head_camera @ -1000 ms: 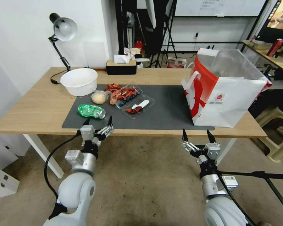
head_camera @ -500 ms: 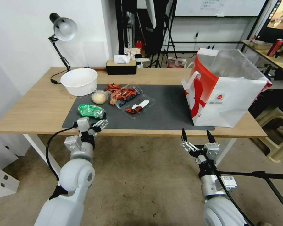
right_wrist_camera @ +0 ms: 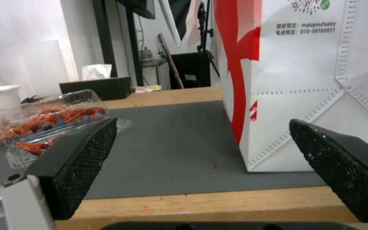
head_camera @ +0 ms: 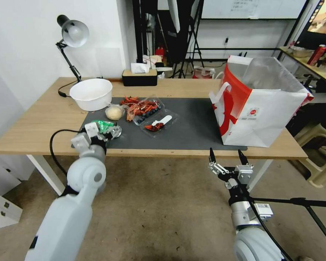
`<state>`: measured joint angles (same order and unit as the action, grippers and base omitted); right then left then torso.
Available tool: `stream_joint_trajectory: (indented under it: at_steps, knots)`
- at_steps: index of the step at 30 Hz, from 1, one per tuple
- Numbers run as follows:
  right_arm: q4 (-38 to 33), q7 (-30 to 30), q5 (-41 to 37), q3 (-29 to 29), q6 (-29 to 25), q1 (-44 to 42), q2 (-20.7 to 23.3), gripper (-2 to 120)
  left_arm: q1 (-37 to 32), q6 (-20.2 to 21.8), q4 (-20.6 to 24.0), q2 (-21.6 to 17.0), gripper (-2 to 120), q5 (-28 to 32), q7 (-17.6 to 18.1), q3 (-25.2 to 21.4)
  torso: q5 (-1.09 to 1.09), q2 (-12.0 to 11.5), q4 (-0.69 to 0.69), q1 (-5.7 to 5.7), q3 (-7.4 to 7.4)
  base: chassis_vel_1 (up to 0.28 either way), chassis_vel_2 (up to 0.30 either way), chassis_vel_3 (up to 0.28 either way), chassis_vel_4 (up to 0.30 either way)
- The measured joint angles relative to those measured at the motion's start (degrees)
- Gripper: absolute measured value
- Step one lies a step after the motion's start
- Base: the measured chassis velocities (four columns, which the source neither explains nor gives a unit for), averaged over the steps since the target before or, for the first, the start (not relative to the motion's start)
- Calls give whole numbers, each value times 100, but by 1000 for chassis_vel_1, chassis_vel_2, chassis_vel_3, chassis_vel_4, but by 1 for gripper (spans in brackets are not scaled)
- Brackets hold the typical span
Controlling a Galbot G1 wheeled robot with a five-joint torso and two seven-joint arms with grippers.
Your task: Pick up the trash from the table and place it into the takeout bag.
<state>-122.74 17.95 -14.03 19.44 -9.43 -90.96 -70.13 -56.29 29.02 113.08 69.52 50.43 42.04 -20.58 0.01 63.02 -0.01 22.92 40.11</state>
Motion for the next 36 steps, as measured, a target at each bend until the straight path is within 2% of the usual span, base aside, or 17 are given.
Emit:
stream_joint_trajectory:
  at_steps: [2, 6, 15, 24, 36]
  knots:
    - [0, 1, 0, -11, 6, 25, -14, 100, 220, 151, -196, -46, 100, 128, 248, 82, -2, 0, 1, 0, 0, 0, 0, 0, 0]
    - [0, 1, 5, -39, 17, 60, -41, 100, 414, 254, -437, -76, 100, 167, 436, 161, -2, 0, 1, 0, 0, 0, 0, 0, 0]
    - [55, -3, 24, -80, 19, 118, -88, 100, 756, 248, -991, -104, 100, 83, 573, 296, -2, 0, 0, 0, 0, 0, 0, 0, 0]
    - [93, -7, 46, -112, 17, 142, -110, 100, 843, 226, -1113, -156, 100, 38, 585, 353, -2, 1, 1, 0, -1, 0, 0, 0, 0]
    - [93, -10, 59, -139, 3, 142, -121, 100, 773, 254, -994, -232, 100, 245, 643, 408, -2, 1, 0, -1, -1, 0, 0, 0, 0]
